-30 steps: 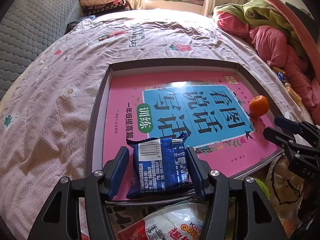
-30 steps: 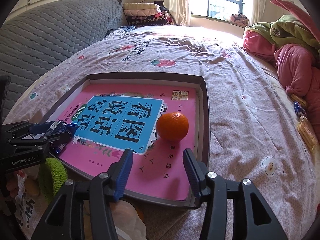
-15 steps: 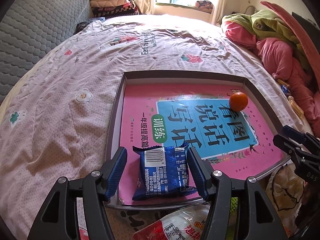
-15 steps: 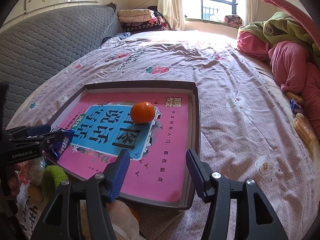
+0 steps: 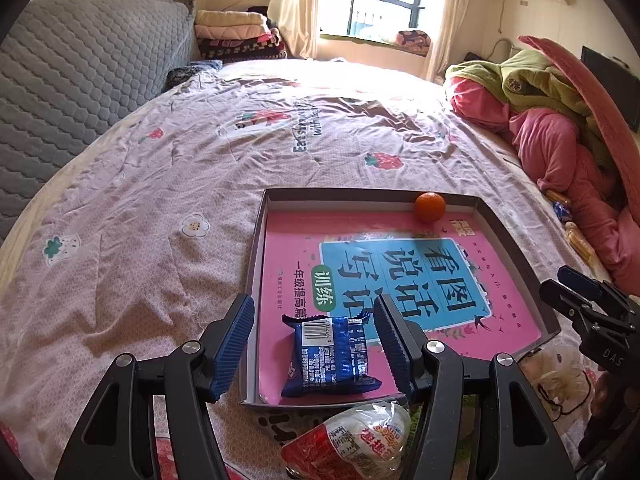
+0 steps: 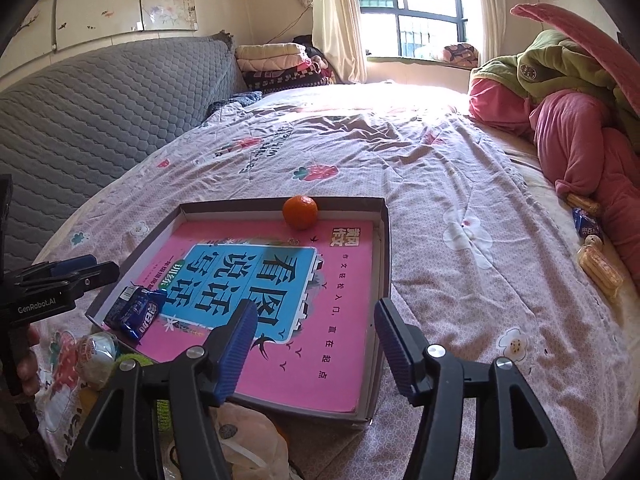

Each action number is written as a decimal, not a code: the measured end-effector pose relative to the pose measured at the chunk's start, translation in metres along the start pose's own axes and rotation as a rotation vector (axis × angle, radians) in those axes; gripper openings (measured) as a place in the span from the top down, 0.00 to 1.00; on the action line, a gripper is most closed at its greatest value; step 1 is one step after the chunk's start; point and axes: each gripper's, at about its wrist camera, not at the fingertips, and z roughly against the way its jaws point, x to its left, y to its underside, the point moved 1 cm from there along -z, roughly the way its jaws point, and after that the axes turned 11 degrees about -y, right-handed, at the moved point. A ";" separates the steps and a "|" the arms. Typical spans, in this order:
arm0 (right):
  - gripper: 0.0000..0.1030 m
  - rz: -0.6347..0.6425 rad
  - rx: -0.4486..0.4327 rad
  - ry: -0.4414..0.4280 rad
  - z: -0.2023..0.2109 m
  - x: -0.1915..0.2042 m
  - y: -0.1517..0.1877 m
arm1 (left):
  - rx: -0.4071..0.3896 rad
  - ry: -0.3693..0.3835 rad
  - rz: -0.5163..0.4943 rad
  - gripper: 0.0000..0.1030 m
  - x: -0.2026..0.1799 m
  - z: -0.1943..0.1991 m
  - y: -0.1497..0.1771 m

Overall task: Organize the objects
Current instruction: 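Lower the snack packet into the box and open the left tool, then withdraw both tools from the box back toward the remaining items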

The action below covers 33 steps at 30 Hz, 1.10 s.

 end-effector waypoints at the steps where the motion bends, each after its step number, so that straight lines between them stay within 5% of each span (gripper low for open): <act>1: 0.40 0.002 -0.005 -0.002 0.002 0.001 -0.001 | -0.010 -0.003 0.002 0.38 0.000 0.004 0.000; 33: 0.36 0.006 -0.090 -0.119 0.067 0.010 -0.006 | -0.065 -0.043 0.073 0.38 -0.012 0.093 0.047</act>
